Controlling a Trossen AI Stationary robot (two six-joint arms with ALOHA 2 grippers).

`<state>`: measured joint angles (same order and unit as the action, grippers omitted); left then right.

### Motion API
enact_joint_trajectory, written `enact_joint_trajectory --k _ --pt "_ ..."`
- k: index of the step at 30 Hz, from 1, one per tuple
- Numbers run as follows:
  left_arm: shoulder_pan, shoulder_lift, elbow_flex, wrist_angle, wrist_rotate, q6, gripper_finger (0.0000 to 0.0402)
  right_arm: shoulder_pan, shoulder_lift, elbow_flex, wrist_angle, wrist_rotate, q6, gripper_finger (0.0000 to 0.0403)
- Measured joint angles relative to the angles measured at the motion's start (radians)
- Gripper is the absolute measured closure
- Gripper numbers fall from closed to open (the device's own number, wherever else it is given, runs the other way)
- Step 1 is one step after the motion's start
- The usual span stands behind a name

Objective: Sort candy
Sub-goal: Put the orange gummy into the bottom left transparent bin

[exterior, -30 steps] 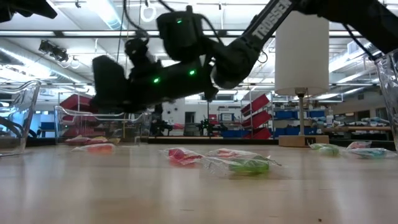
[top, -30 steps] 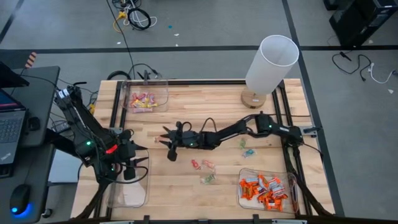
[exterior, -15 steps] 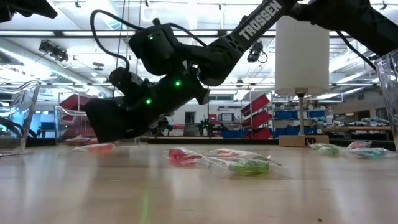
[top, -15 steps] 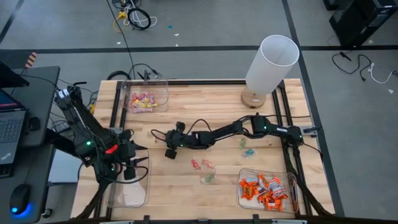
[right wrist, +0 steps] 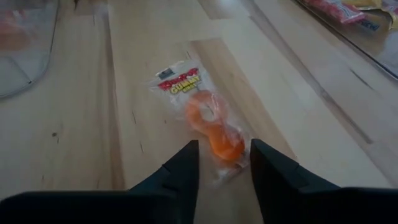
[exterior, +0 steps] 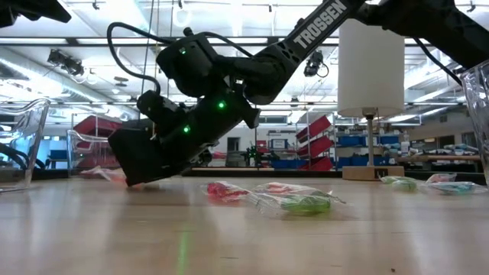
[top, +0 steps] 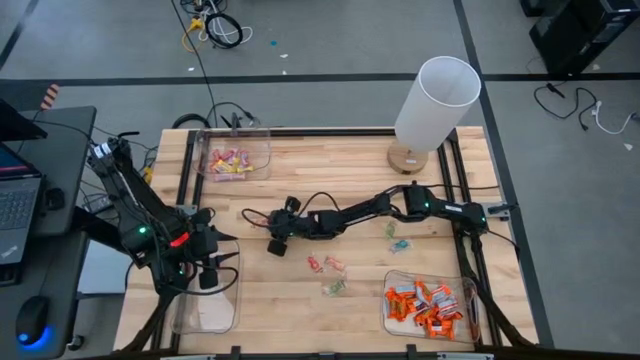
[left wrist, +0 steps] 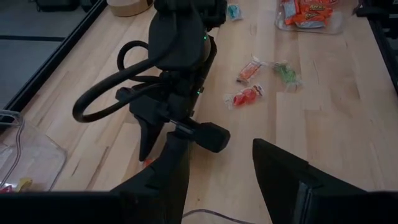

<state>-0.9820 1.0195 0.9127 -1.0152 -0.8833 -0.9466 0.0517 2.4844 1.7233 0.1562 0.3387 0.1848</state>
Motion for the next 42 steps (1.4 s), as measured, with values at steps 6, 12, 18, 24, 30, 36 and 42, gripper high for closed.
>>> enact_joint_trajectory --k 6,12,18,24,30,36,42 --pt "0.0 0.0 0.0 0.0 -0.006 0.0 0.0224 0.0 0.0 0.0 0.0 -0.007 -0.008 0.0336" --pt "0.0 0.0 0.0 0.0 -0.01 -0.001 0.0224 0.007 -0.001 0.0 0.0 -0.025 -0.023 0.0389" --pt "0.0 0.002 0.0 0.039 -0.008 -0.003 0.0224 0.028 -0.028 -0.001 -0.014 -0.002 -0.058 0.0399" --pt "0.0 0.002 0.0 0.061 -0.02 -0.007 0.0224 0.072 -0.109 -0.001 -0.076 0.234 -0.156 0.0402" --pt "0.0 0.002 0.0 0.08 -0.132 -0.064 0.0224 0.142 -0.193 -0.001 -0.11 0.732 -0.36 0.0402" --pt "0.0 0.002 0.0 0.08 -0.278 -0.106 0.0224 0.188 -0.207 -0.001 0.017 0.952 -0.602 0.0402" --pt "0.026 0.002 0.0 0.08 -0.359 -0.162 0.0224 0.218 -0.207 -0.001 0.244 0.945 -0.792 0.0403"
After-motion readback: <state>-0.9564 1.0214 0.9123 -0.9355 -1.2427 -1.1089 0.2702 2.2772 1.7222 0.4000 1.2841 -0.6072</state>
